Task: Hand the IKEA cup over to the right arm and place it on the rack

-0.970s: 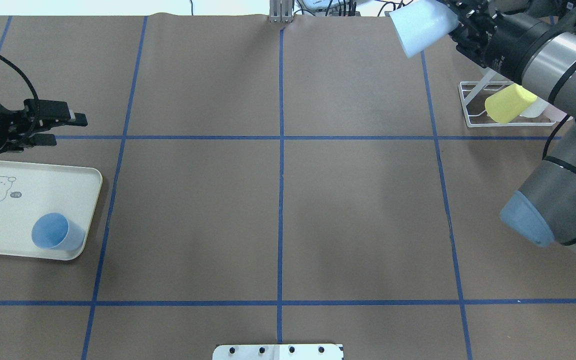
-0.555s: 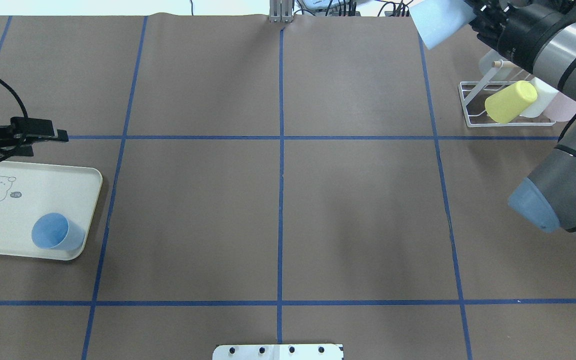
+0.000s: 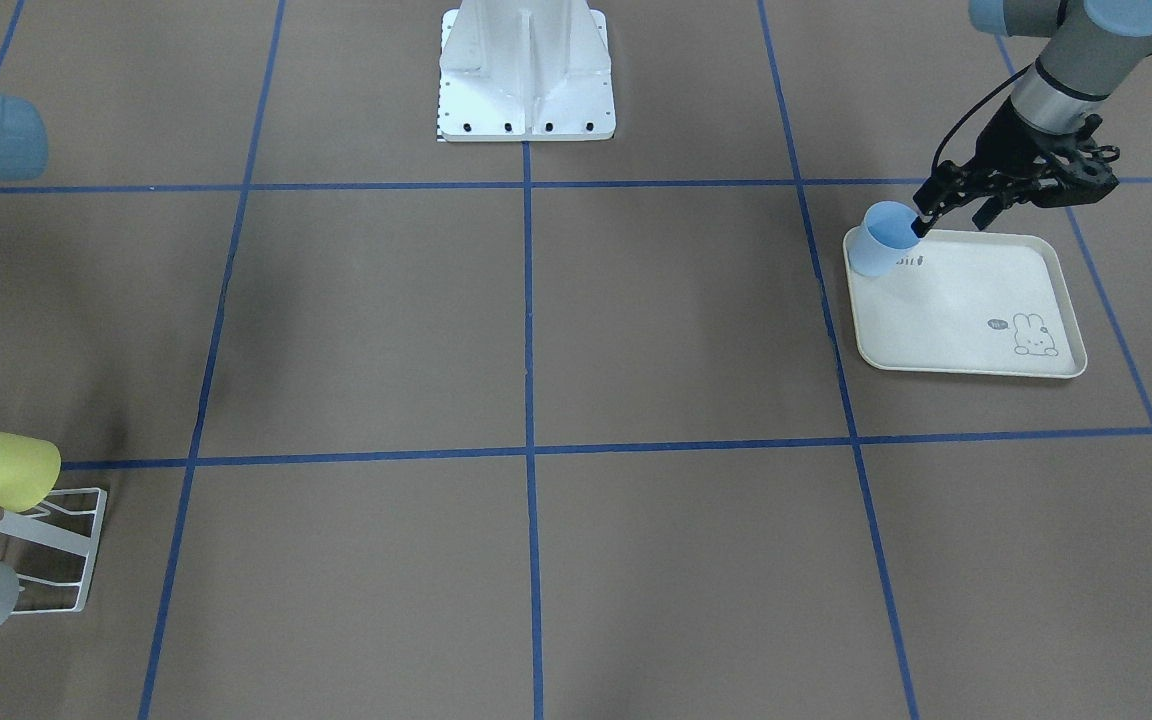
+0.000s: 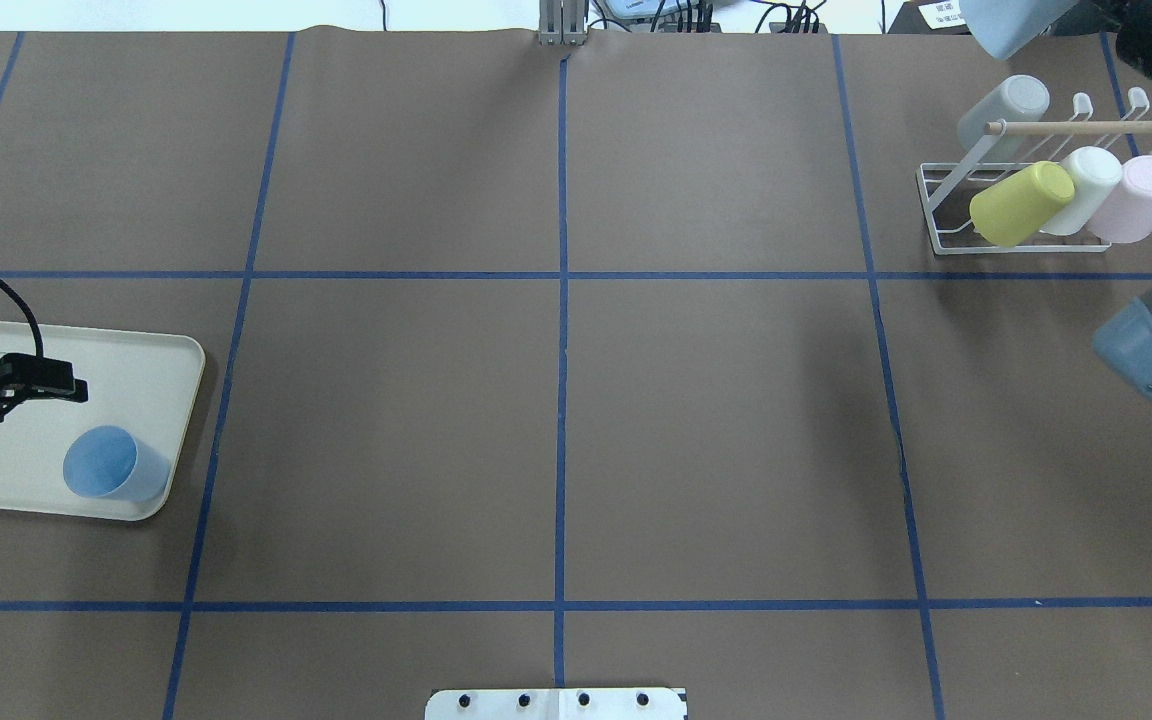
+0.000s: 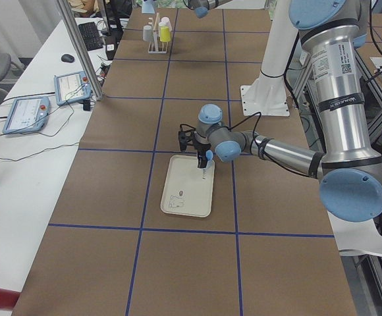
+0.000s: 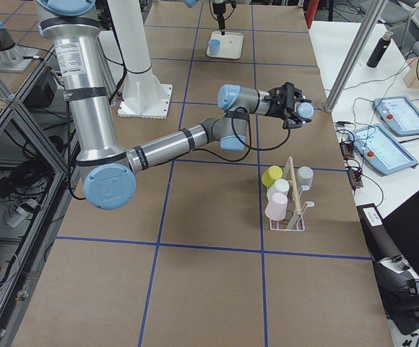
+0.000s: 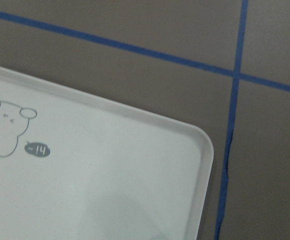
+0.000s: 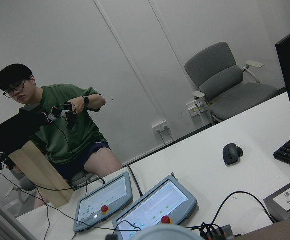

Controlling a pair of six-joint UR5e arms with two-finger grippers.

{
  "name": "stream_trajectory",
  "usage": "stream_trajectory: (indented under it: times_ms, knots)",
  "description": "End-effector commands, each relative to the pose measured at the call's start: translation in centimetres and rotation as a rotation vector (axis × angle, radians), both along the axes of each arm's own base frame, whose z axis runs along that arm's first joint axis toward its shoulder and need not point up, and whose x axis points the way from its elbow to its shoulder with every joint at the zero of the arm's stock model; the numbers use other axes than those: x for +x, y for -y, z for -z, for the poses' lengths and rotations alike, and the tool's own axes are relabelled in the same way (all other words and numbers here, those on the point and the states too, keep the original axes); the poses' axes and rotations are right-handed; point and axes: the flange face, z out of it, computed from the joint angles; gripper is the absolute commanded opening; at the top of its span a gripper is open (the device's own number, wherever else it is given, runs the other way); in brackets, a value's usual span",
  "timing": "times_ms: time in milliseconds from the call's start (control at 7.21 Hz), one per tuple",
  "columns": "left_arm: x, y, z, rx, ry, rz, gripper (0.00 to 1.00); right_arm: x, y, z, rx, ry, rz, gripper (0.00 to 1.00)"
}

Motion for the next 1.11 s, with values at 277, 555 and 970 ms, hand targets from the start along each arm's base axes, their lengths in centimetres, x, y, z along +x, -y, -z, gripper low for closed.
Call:
stream_trajectory:
  times_ms: [277,555,970]
  knots:
    - [3.2,-2.0,-1.7,-0.056,0.055,-0.088,0.78,2.3,1.7,-3.1,-0.028,-0.1,-0.037,0.31]
    - [3.8,-1.9,-1.2,-0.057,0.045,-0.096,0.01,3.7,2.7,-4.8,-0.045,-0.163,-0.057,0.3]
    - [4.7,-1.2,2.0,-0.06,-0.041,-0.131,0.0,4.6,4.9,-10.1,-0.111,-0.303,-0.055,0.29]
